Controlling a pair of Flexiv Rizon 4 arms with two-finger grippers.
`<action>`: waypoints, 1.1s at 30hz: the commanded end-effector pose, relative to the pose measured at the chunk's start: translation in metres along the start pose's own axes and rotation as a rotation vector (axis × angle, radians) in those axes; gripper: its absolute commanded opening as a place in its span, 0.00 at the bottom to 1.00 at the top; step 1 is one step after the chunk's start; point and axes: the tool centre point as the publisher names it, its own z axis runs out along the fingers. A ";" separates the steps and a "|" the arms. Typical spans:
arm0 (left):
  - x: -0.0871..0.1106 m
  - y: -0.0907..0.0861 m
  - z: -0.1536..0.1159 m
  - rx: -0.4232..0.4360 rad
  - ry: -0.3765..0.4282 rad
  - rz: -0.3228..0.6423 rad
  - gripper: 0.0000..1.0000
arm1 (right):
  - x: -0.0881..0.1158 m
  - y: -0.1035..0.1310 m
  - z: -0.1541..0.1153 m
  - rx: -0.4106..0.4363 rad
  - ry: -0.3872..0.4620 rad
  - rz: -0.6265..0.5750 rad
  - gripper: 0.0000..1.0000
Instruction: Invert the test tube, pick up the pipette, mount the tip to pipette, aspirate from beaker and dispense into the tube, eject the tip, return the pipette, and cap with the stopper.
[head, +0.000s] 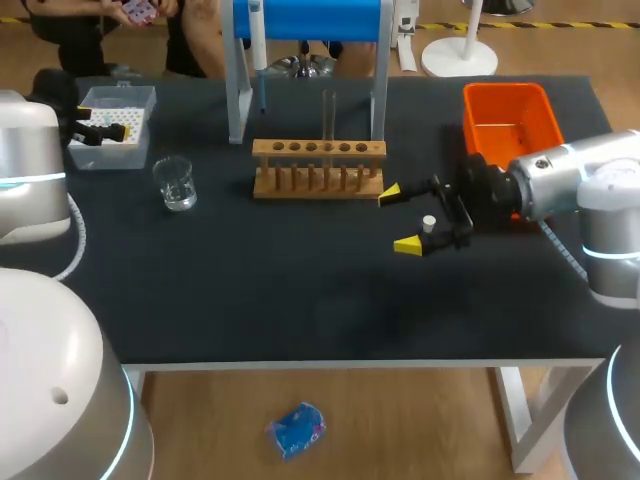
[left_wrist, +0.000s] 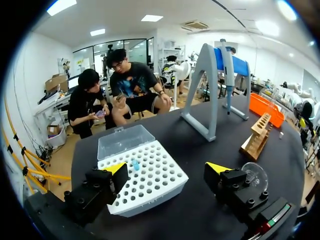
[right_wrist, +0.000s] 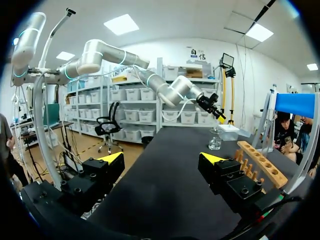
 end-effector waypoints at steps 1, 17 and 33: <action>-0.006 -0.001 0.005 -0.017 -0.019 0.011 1.00 | 0.000 0.000 0.000 0.000 -0.001 -0.001 1.00; -0.033 -0.001 0.033 -0.044 -0.011 -0.001 0.67 | 0.000 0.000 0.000 0.000 -0.001 -0.001 1.00; -0.040 -0.004 0.044 -0.046 -0.005 -0.009 0.51 | 0.000 0.000 0.000 0.000 -0.001 -0.001 1.00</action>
